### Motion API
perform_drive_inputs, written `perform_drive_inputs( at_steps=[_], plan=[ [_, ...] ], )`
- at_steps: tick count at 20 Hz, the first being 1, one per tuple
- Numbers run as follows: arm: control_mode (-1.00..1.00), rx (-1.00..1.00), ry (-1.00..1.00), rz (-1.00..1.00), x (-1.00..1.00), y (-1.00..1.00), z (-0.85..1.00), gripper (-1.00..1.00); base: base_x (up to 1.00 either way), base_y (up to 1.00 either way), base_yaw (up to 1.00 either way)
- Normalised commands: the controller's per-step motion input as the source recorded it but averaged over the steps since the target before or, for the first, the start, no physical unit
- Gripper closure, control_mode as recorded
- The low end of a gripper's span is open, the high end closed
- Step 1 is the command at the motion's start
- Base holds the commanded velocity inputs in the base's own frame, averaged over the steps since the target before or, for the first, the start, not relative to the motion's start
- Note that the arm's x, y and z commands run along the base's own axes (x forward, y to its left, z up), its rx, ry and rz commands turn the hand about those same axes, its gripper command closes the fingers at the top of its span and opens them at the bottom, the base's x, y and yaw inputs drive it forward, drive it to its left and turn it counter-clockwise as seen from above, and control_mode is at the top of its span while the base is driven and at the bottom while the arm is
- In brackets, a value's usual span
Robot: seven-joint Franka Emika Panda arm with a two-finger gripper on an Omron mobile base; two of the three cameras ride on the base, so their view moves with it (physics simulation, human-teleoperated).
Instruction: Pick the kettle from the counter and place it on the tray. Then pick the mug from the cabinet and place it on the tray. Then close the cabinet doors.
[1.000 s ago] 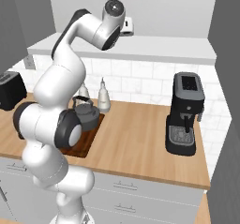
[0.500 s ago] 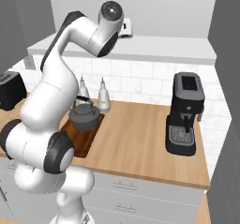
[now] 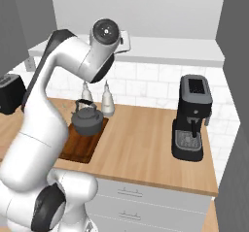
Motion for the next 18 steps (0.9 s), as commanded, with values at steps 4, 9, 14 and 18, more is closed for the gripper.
perform_drive_inputs(
  at_steps=[4, 9, 14, 18],
  plan=[
    [-1.00, 0.00, 0.00, 0.27, -0.82, 0.28, -0.31, 1.00, 0.00, 0.00, 0.00],
    [-1.00, 0.01, 0.02, 0.38, -0.62, 0.30, -0.46, 1.00, 0.00, 0.00, 0.00],
    [-1.00, 0.00, 0.00, 0.29, -0.15, 0.32, -0.71, 1.00, 0.00, 0.00, 0.00],
    [-1.00, 0.00, 0.00, 0.15, 0.01, 0.20, -0.68, 1.00, 0.00, 0.00, 0.00]
  ],
)
